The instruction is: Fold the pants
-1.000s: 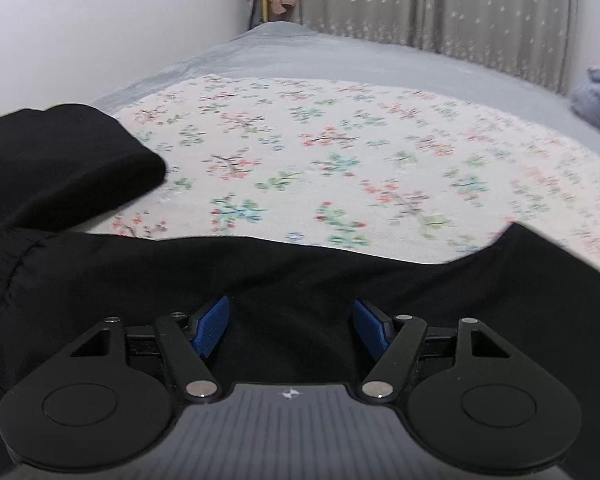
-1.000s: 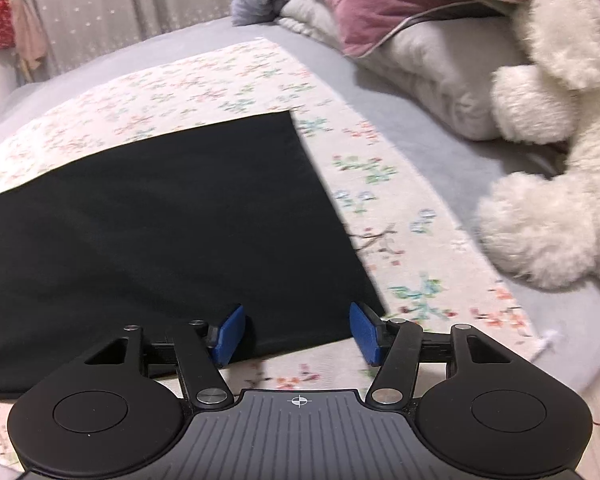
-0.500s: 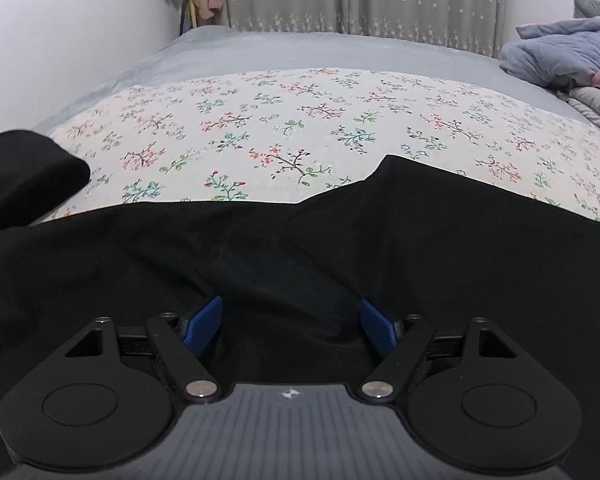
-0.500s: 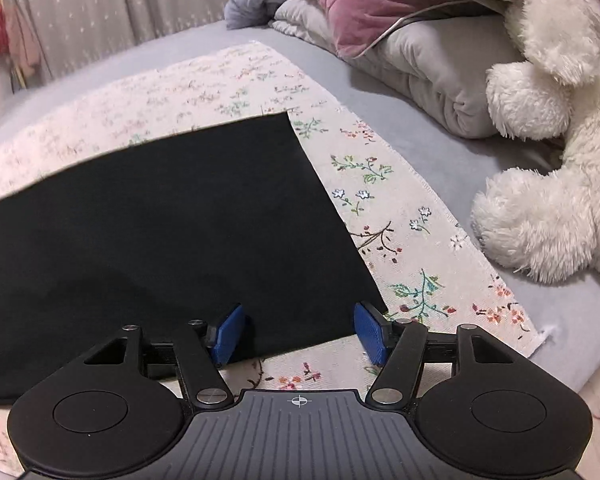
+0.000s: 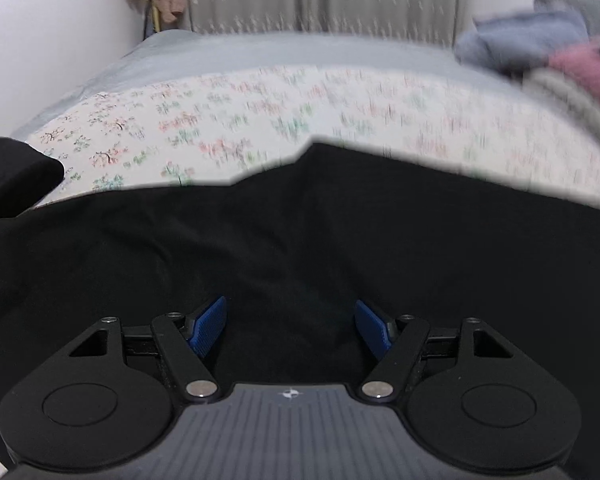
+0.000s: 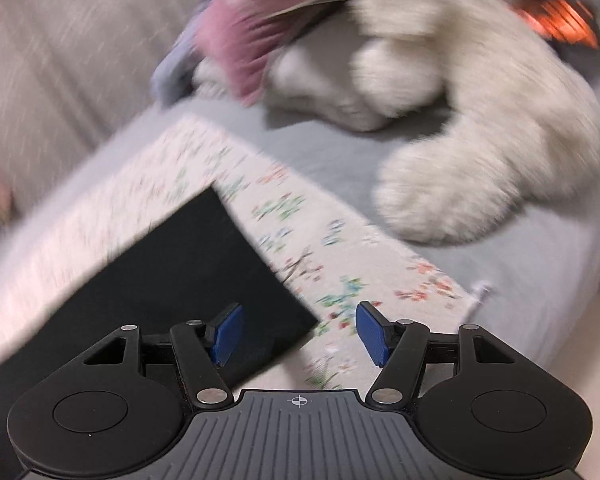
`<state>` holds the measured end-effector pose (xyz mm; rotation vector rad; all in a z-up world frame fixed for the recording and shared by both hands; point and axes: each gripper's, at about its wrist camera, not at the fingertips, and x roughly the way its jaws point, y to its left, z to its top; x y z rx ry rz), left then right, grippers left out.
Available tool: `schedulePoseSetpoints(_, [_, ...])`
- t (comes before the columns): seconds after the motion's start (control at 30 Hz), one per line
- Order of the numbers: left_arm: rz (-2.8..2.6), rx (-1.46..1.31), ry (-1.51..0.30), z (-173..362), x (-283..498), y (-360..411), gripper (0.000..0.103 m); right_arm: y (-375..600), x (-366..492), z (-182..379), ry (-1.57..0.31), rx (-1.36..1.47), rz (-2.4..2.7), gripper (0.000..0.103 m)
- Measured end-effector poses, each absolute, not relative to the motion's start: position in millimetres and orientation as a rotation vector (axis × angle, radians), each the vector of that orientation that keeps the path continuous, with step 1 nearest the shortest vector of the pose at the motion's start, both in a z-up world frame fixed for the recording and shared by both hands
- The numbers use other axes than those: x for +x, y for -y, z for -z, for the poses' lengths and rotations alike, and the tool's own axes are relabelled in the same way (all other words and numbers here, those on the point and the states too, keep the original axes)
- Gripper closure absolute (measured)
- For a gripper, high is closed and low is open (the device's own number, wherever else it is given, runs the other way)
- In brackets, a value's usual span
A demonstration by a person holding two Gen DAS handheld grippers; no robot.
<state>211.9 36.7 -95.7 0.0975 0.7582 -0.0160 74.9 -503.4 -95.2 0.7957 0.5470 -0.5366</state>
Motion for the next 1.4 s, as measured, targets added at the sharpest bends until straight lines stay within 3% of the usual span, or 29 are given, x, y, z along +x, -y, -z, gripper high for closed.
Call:
schedulePoseSetpoints(0.1, [-0.002, 0.174, -0.736, 96.4, 208.2, -27.0, 0.014, 517.4, 59.9, 104.3, -0.502, 0.935, 0.547, 0.039])
schedulePoseSetpoints(0.23, [0.003, 0.064, -0.744, 86.6, 207.3, -35.0, 0.015, 519.7, 59.2, 115.9, -0.477, 1.037, 0.467, 0.039])
schedulePoseSetpoints(0.37, [0.051, 0.096, -0.692, 80.1, 193.8, -19.3, 0.015, 506.2, 74.7, 120.8, -0.516, 1.012, 0.435, 0.043])
schedulePoseSetpoints(0.67, [0.139, 0.279, -0.646, 102.4, 175.1, 34.6, 0.014, 475.0, 99.0, 123.7, -0.504, 0.847, 0.514, 0.041])
schedulePoseSetpoints(0.97, [0.196, 0.211, -0.679, 100.6, 172.8, 33.0, 0.014, 483.3, 90.9, 133.6, -0.423, 1.019, 0.459, 0.042])
schedulePoseSetpoints(1.03, [0.208, 0.21, -0.68, 100.1, 170.1, 35.9, 0.014, 482.1, 91.4, 135.2, -0.402, 1.029, 0.476, 0.045])
schedulePoseSetpoints(1.1, [0.219, 0.206, -0.678, 100.0, 168.2, 37.7, 0.014, 479.4, 92.4, 137.3, -0.389, 1.024, 0.521, 0.062])
schedulePoseSetpoints(1.17, [0.238, 0.189, -0.68, 99.9, 166.6, 37.8, 0.014, 477.3, 93.5, 138.9, -0.38, 1.026, 0.545, 0.069])
schedulePoseSetpoints(1.4, [0.295, 0.218, -0.662, 102.7, 157.5, 44.6, 0.014, 472.6, 97.3, 140.3, -0.357, 1.017, 0.565, 0.071])
